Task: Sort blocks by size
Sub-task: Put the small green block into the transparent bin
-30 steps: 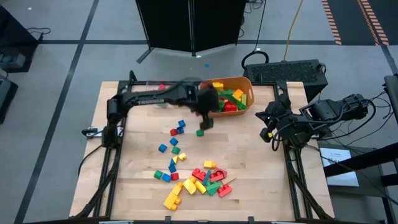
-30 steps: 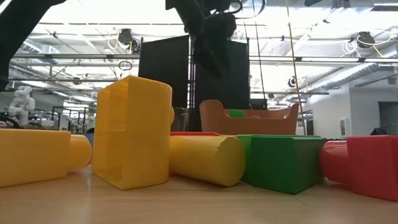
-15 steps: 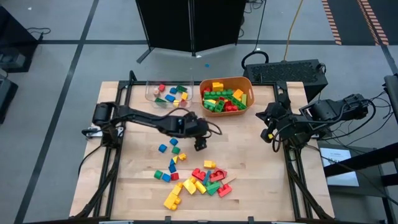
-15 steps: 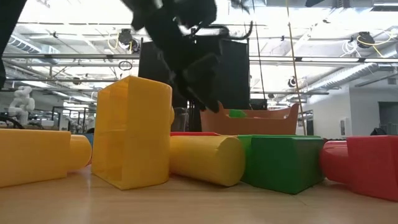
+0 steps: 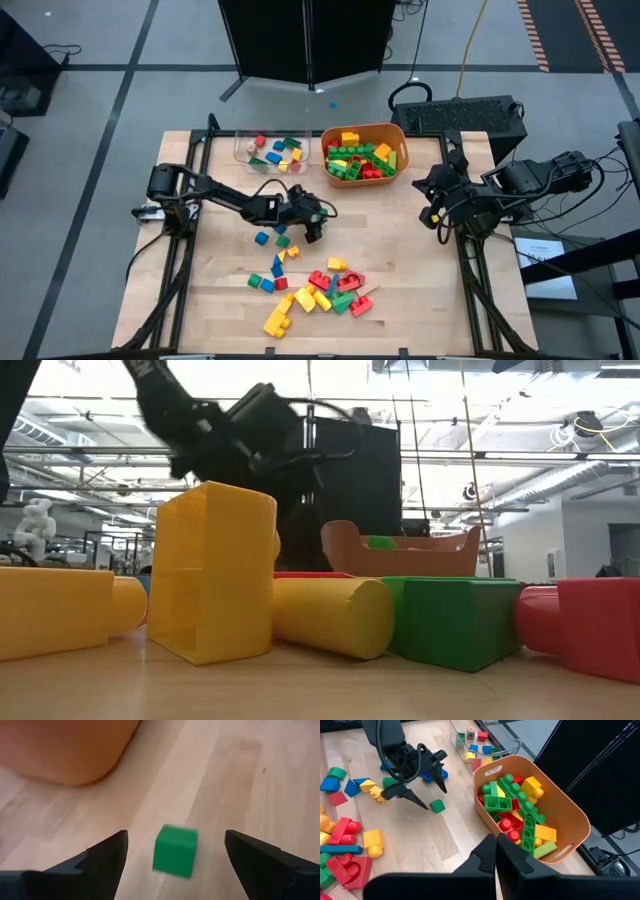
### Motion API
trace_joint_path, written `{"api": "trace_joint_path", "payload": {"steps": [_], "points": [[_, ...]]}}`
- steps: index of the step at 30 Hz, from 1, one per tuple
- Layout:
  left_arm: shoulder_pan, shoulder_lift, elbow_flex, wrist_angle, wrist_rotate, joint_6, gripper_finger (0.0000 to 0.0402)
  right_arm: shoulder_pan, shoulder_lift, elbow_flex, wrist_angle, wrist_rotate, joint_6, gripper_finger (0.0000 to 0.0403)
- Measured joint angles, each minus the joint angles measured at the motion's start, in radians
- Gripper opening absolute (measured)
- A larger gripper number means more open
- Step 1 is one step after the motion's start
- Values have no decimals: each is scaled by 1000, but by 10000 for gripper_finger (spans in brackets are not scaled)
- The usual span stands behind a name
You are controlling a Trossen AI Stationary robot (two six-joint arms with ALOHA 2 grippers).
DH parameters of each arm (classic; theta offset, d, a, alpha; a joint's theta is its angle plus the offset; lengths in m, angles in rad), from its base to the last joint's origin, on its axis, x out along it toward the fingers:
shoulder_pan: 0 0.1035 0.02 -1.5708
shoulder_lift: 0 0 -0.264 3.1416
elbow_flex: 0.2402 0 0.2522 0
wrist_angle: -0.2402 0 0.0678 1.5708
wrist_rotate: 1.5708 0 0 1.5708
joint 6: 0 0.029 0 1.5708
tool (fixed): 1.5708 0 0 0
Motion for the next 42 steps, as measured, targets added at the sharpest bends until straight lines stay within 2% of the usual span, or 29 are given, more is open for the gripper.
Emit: {"api": "trace_joint_path", "payload": {"steps": [6,9,16,26,31,35,38,42], "points": [[33,1,-140,222,-13,-45,333,-30,0,0,5,1,8,4],[41,3,-170,262,-2,-45,333,-51,0,0,11,1,8,4],[43,77,-168,369,81,28,333,-88,0,0,33,0,11,4],[56,105,-150,395,40,29,333,-96,0,0,39,-5,38,4],[72,120,-138,411,120,-22,333,-95,0,0,40,-4,37,4],[65,170,-109,425,137,-17,330,-96,0,0,40,-4,36,4],[63,199,-90,423,123,-13,309,-96,0,0,40,-3,35,4],[64,208,-82,416,109,-26,238,-97,0,0,40,-3,34,4]]}}
